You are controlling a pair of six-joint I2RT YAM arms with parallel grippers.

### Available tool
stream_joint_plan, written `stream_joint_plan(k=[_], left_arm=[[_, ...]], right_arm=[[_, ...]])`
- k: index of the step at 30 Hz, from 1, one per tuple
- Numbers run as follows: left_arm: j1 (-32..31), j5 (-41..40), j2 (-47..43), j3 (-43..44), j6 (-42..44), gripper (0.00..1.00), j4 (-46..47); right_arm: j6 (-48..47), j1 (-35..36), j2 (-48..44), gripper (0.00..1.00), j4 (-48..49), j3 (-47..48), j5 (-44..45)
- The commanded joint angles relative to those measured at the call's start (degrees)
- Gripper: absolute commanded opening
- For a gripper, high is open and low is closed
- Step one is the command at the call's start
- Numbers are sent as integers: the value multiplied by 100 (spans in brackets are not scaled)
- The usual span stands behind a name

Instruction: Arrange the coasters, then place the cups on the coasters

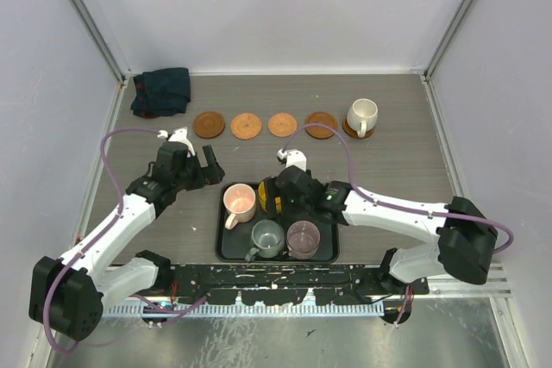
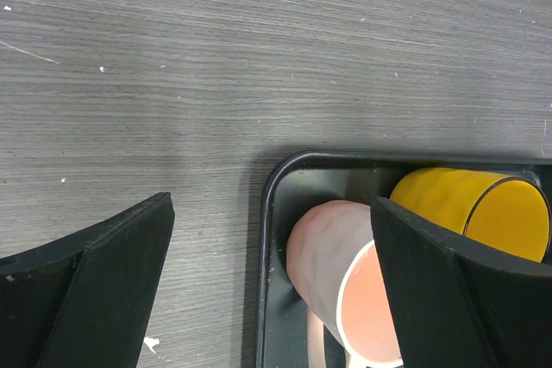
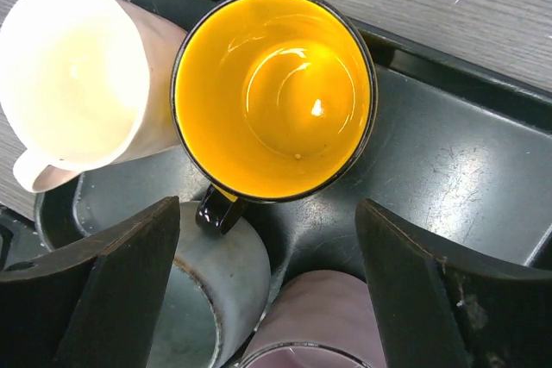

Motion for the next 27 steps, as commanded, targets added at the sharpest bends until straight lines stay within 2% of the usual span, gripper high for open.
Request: stream_joint_plan(k=[1,11,20,23,27], left_arm=[[19,59,-26,-13,-23,98,308],[21,55,20,-31,-39,98,335],[16,84,72,-49,-78,98,396],[21,86,84,-49,-92,98,412],[21,88,87,-58,-118,98,426]], right_arm=[[135,80,294,87,226,308,181],[245,117,826,86,-121,498,469],[530,120,783,74,-885,533,1099],[530,117,722,72,-932,484,1040],[471,117,712,64,-872,451,828]])
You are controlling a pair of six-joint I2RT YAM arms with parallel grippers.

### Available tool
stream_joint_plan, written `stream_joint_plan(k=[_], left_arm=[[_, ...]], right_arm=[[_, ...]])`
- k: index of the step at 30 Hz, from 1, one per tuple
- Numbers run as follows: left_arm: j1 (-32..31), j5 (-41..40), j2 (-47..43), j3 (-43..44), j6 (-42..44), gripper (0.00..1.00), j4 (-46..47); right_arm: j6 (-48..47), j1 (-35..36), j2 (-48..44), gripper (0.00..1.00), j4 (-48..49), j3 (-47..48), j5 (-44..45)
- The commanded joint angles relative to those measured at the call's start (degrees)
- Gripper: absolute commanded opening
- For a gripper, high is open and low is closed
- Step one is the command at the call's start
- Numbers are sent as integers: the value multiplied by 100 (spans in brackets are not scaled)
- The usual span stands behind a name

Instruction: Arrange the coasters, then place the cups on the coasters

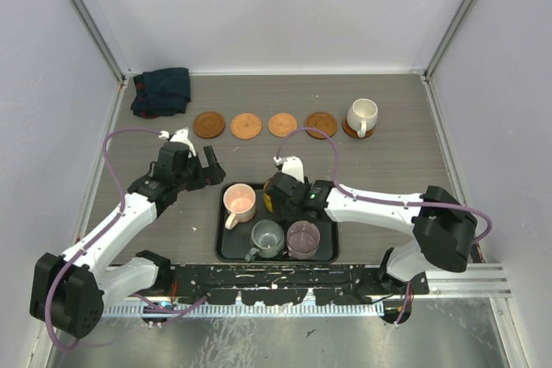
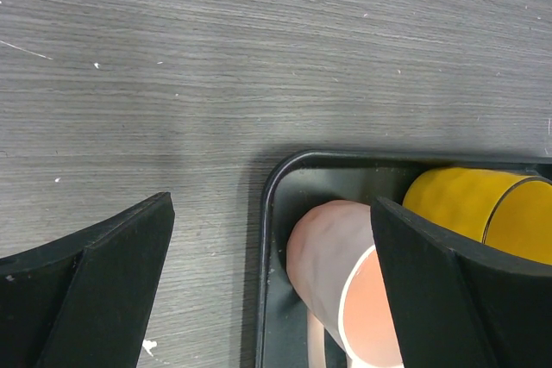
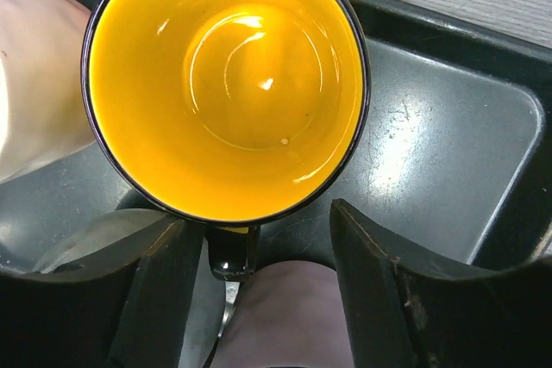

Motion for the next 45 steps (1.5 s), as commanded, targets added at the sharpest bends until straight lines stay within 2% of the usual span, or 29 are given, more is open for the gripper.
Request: stream_joint_plan(k=[1,7,15,20,25,29,36,45], left_arm=[[23,60,-13,-26,-97,98,361],[22,57,-8,-45,-105,98,366],[24,41,24,-10,-86,98,368],[18,43,73,-10,-101,98,396],[22,50,74,-19,-97,98,382],[23,21,45,-32,-88,98,366],[23,11,23,-45,-105,98,383],[23,-58,-112,-24,-90,98,322]], right_arm=[[47,-24,-163,63,-31,82,134],[-28,-22,171,55,30,198,38],[-32,-24,356,51,101,201,26],[-31,-21,438,43,84,215,99],[-15,-24,502,27,65,236,134],[-31,-23,509,3,43,251,152],[-82,-22,376,1,29,280,456],[-363,-22,-71,1,-1,567,1317]])
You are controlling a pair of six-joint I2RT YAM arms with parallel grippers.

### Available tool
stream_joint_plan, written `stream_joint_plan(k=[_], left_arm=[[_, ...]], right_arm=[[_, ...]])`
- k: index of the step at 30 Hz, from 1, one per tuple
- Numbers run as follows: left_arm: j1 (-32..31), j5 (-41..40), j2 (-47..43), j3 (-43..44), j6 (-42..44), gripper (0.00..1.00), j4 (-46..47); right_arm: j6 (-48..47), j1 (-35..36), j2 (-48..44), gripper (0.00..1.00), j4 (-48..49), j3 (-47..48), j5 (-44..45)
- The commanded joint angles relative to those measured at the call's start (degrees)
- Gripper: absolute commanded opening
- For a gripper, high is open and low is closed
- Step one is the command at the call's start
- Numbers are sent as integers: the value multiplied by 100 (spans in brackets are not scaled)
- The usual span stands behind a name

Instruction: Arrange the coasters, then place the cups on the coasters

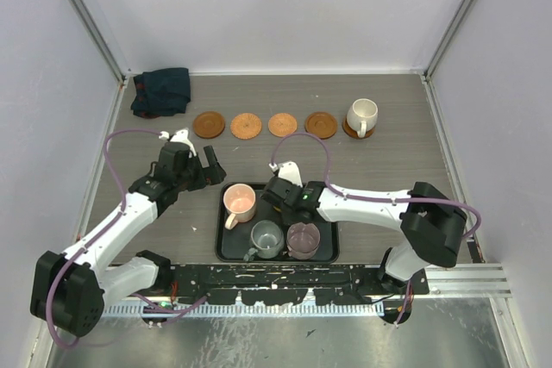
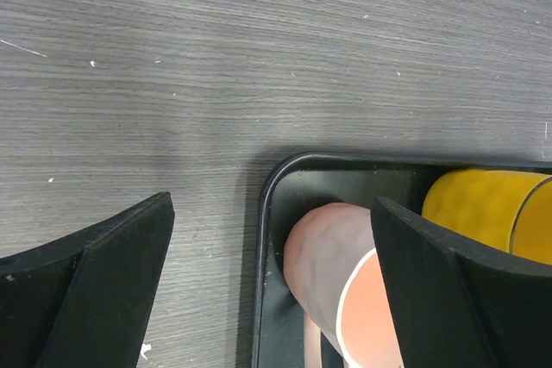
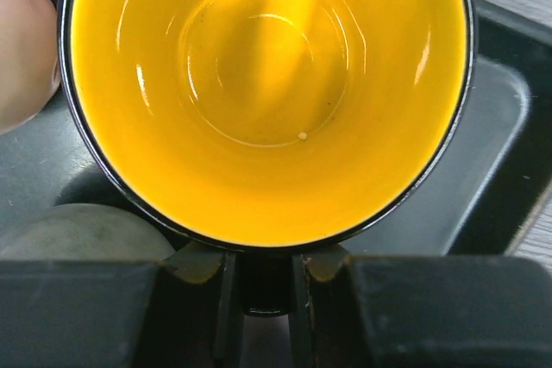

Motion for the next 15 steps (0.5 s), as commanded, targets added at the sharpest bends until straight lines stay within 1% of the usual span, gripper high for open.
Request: stream_joint_plan(k=[1,10,15], left_arm=[[23,-81,-202,8,12,98,221],[23,-115,-216,16,2,98,249],[21,-102,-165,40,4,98,294]], right_arm=[[-186,-99,-474,1,307,517,1319],[-619,-147,-481,1,320,950,2105],[-978,-574,-378,1,575,1172,2108]])
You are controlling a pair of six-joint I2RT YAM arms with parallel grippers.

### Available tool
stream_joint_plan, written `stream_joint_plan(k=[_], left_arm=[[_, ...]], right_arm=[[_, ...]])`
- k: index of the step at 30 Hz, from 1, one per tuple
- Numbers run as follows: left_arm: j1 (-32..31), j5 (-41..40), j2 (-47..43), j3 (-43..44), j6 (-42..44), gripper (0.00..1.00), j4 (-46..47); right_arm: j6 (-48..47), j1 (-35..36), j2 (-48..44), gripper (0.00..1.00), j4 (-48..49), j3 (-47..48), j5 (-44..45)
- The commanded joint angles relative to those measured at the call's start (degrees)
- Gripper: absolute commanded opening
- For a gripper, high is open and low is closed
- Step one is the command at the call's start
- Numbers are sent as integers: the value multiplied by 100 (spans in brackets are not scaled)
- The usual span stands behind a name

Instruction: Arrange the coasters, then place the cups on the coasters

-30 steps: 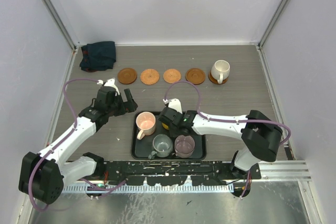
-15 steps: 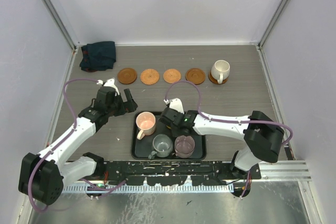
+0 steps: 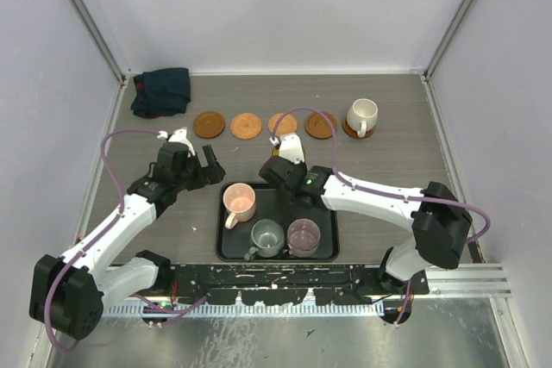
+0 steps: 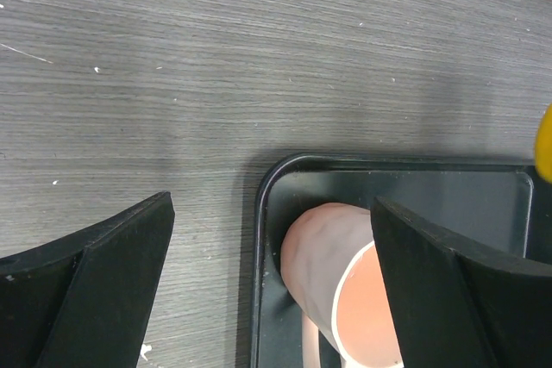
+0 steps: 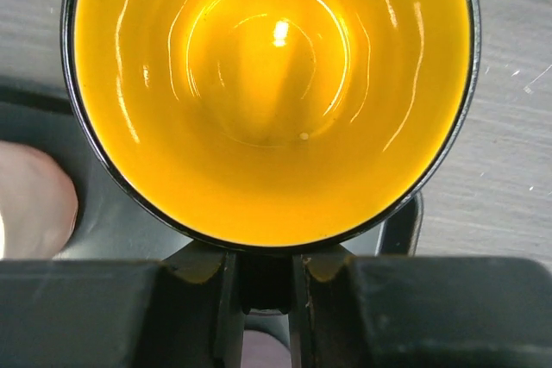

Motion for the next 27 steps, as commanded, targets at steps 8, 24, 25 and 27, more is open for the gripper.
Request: stream_joint_plan(k=[8,24,25,27], left_arm=[[21,-32,60,201,32,98,241],[19,16,345,238,10,98,380],[21,13,344,236,0,98,380],[21,11,346,223,-21,98,386]], right_arm=[[-1204,-1779,221,1,1014,1196,-107],[-2086,-3367,2058,1,1206,2929,-1298],[-2104,-3419,2142,1,1230,2975,-1350],[-2143,-3468,2259,1,1317,3012,-1427]])
